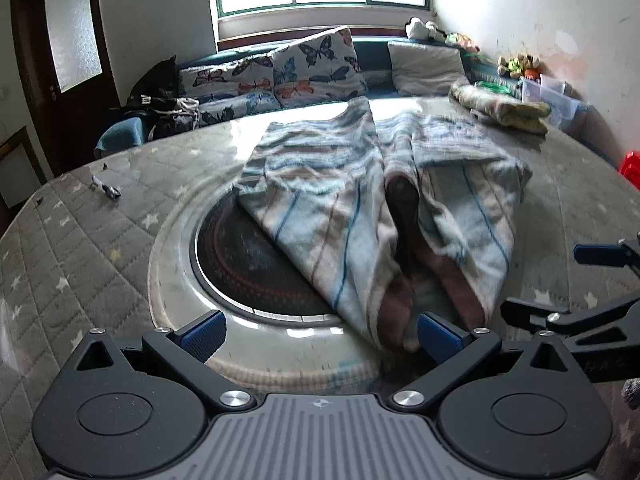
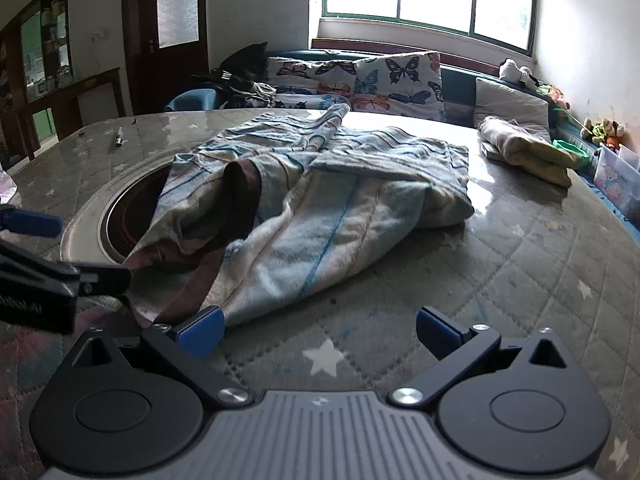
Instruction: Fold clothes
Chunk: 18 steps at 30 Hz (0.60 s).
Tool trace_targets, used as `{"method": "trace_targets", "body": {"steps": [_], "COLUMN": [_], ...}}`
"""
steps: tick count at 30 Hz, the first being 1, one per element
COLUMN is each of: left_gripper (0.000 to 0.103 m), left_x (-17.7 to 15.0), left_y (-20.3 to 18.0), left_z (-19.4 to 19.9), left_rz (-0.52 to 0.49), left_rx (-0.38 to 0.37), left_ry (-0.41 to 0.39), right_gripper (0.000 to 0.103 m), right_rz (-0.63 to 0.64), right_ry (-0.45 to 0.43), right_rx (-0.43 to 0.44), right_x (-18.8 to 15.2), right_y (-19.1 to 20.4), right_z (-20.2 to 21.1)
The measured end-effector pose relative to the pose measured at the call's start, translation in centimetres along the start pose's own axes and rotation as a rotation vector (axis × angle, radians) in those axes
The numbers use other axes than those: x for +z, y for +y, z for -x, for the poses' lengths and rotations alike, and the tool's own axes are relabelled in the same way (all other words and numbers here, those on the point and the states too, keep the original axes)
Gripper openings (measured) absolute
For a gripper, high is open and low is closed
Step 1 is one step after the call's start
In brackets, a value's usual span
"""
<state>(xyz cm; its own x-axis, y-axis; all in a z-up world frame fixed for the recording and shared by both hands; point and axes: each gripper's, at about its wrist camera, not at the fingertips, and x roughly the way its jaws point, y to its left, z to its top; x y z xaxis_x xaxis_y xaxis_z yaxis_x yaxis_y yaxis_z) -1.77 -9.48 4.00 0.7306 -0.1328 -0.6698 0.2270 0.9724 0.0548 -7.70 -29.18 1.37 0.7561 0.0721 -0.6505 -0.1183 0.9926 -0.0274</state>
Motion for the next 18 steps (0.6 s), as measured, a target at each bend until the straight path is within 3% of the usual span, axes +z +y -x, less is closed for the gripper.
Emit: {"method": "trace_targets", "body": {"steps": [8, 17, 18], "left_gripper": [0.102, 0.057, 0.048], "left_x": [2.7, 4.5, 4.6], "left_y": [0.9, -0.6, -0.7], "left_z": [-0.2, -4.3, -4.6], "left_rz": [0.009, -0.065, -0.078], "left_rx": [-0.027, -0.152, -0.159], "left_ry": [-0.05, -0.017, -0.013], "right_gripper": [0.102, 0.081, 0.079], "right_rz": [-0.055, -0.125, -0.121], "right_ry": [-0.007, 0.006, 0.009], "right_rx": [0.028, 0.09, 0.095], "right_x": [1.9, 4.2, 4.4], "right_y": [-1.7, -3.2, -3.2], "right_z": [-0.6, -2.3, -2.6]}}
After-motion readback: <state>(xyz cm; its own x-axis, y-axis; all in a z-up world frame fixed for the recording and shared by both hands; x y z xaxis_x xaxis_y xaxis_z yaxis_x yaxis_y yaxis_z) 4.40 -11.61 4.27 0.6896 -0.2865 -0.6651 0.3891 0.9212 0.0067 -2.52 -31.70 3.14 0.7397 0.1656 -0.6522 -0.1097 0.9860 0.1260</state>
